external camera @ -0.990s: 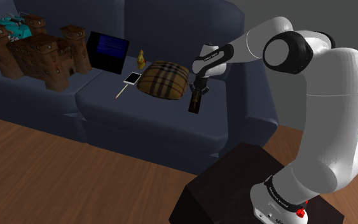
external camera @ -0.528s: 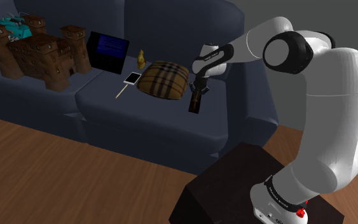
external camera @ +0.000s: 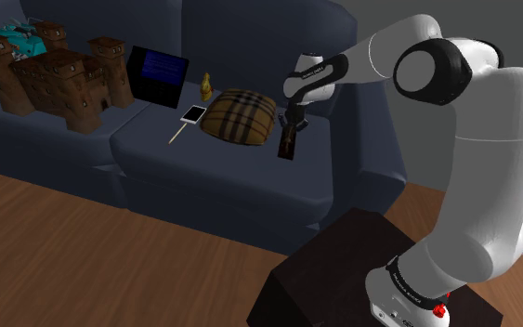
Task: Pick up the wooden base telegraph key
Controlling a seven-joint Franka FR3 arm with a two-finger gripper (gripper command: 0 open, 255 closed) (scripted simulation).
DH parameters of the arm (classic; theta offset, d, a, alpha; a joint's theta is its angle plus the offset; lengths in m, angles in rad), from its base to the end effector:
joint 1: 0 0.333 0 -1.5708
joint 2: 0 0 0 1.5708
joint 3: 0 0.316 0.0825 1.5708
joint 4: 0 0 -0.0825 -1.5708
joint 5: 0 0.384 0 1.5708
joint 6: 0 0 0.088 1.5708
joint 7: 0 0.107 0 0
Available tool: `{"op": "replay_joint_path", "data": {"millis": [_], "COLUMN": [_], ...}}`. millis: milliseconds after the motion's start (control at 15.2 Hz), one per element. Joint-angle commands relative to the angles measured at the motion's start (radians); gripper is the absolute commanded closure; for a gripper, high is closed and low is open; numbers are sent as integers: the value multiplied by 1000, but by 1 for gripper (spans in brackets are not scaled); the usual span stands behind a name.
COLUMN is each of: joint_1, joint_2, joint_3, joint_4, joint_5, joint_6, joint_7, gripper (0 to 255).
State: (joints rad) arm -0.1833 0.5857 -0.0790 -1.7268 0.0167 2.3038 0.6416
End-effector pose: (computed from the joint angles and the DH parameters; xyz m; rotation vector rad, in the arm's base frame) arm 0.6480 -0.1685 0.2454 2.7985 -1.3556 -0.0012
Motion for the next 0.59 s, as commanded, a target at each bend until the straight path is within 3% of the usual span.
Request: {"op": "replay_joint_path", "data": {"millis": [0, 528], "joint_1": [-1, 1], "joint_2": [-17, -65], "joint_3": [-1, -4], "joint_4": [3, 16], "joint_5": [-1, -4], "joint_6": [-19, -80], "joint_7": [-2, -1], "gripper": [255, 255]}}
